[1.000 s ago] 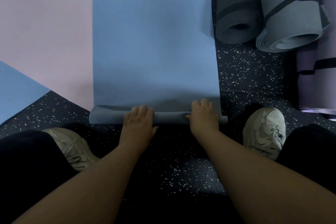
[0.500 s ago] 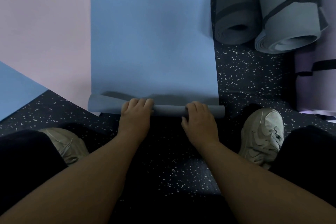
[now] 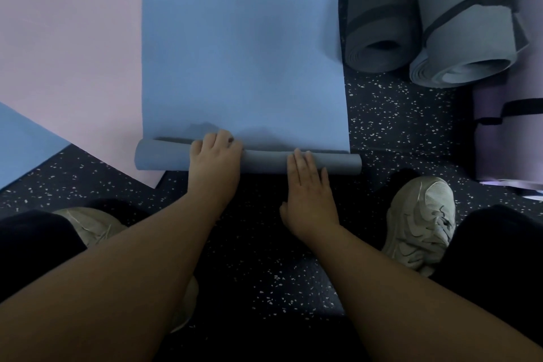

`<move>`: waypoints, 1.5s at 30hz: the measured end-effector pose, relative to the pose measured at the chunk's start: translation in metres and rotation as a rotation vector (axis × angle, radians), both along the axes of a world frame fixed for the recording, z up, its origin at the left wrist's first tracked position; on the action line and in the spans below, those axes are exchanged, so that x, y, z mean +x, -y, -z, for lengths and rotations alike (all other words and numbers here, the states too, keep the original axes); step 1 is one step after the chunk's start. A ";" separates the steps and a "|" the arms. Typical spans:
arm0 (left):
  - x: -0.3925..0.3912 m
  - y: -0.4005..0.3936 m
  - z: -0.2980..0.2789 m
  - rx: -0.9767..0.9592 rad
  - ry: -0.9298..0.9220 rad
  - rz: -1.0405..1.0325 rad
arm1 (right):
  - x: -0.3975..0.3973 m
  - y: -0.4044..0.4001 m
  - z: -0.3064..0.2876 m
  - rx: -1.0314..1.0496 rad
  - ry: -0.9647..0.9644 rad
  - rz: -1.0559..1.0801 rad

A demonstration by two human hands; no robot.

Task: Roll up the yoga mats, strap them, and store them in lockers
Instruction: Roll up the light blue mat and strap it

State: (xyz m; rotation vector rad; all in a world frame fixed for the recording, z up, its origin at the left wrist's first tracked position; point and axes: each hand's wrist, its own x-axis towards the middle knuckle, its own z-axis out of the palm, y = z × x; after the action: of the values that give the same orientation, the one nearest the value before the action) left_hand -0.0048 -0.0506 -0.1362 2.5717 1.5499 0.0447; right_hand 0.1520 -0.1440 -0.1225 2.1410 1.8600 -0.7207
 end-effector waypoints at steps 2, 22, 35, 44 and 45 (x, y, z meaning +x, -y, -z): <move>-0.005 0.010 0.007 0.094 0.074 0.041 | 0.001 -0.008 -0.004 -0.063 0.025 -0.008; 0.012 -0.015 0.004 -0.209 -0.265 0.106 | 0.025 -0.041 -0.009 0.010 0.015 0.052; -0.008 -0.016 0.002 -0.097 -0.132 0.132 | 0.028 -0.052 -0.012 0.139 0.020 0.076; -0.033 0.042 0.008 -0.034 0.030 0.122 | 0.026 -0.013 -0.025 0.024 -0.058 -0.077; -0.035 0.048 0.008 -0.051 0.024 0.124 | 0.025 -0.008 -0.026 -0.001 -0.057 -0.086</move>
State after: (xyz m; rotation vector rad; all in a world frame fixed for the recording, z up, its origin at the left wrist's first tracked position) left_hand -0.0401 -0.0982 -0.1447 2.6120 1.3621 0.0223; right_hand 0.1772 -0.1355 -0.0963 2.0462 1.9670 -0.7714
